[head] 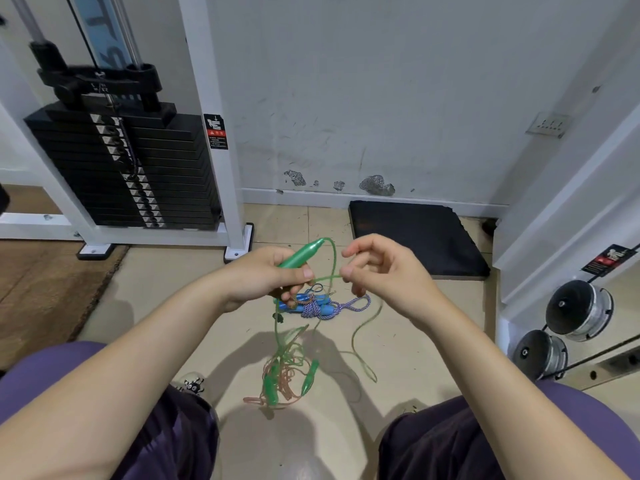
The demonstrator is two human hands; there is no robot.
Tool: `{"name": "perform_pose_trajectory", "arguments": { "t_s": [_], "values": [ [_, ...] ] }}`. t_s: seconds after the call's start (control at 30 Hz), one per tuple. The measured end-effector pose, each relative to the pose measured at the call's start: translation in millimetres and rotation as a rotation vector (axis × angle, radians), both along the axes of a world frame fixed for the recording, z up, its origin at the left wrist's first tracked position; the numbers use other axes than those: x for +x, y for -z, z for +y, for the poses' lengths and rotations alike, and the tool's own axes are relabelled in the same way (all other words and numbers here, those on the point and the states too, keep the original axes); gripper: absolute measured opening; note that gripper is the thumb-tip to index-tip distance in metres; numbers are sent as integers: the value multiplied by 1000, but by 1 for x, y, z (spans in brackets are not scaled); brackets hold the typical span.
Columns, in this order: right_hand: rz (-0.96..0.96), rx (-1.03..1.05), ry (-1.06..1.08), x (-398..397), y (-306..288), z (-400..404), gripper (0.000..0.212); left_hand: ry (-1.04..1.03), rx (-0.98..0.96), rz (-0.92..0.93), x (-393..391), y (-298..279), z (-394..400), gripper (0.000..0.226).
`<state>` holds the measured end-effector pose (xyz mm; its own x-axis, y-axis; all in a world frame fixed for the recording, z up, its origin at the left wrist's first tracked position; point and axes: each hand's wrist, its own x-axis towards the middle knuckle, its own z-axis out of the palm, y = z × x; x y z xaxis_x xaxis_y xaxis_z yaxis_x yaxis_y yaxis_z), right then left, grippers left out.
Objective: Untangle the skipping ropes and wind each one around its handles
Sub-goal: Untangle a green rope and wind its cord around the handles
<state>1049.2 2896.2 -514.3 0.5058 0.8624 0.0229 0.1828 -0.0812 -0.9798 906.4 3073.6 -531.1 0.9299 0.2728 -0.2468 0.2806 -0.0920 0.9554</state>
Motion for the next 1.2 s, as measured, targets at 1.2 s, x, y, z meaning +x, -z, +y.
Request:
{"name": "perform_pose_trajectory", "arguments": {
  "t_s": [1.2],
  "values": [
    [-382, -87, 220, 0, 10, 10, 19, 181, 107, 120, -1, 9, 7, 12]
  ]
}}
